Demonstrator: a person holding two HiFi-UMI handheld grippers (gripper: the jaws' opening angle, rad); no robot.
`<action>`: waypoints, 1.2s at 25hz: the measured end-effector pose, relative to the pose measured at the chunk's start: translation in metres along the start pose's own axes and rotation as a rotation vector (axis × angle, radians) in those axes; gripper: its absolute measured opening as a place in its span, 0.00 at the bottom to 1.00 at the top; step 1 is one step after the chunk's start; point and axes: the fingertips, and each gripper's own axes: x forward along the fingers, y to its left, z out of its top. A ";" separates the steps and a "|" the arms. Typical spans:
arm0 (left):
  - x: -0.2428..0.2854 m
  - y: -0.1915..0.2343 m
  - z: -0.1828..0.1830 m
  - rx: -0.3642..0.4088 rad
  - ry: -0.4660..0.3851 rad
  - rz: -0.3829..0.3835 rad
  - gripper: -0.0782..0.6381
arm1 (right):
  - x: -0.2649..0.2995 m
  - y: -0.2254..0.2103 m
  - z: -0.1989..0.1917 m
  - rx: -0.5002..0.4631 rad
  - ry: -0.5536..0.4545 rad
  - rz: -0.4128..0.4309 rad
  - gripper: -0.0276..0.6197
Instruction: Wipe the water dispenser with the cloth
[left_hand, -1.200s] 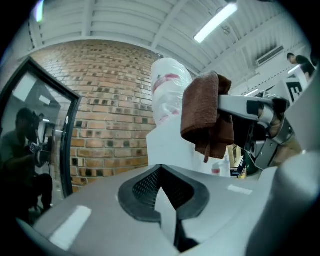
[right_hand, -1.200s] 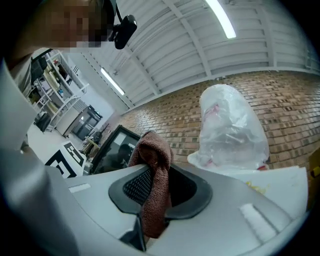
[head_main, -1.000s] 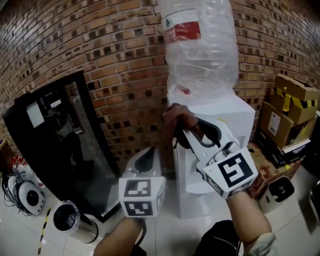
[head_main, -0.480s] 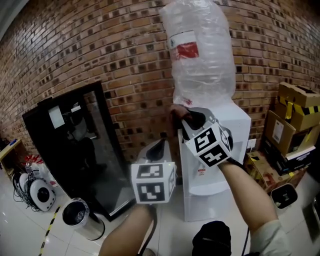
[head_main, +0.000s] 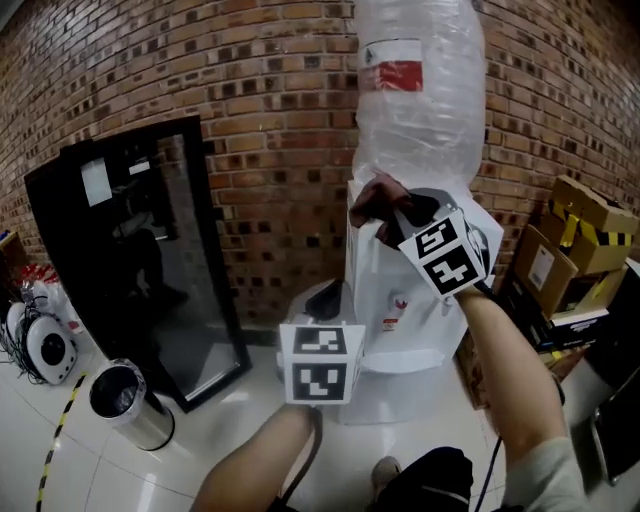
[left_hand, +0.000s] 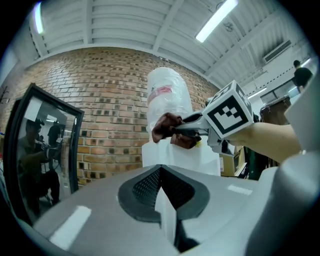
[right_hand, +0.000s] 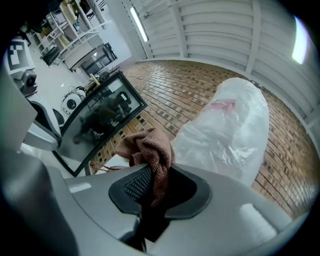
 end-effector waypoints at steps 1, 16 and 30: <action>0.001 -0.006 -0.002 -0.002 -0.001 -0.008 0.11 | -0.003 -0.007 -0.005 0.002 0.014 -0.012 0.18; 0.034 -0.103 -0.028 0.013 0.040 -0.125 0.11 | -0.051 -0.115 -0.107 0.088 0.147 -0.174 0.18; 0.057 -0.160 -0.018 0.042 0.037 -0.199 0.11 | -0.074 -0.151 -0.162 0.242 0.165 -0.243 0.18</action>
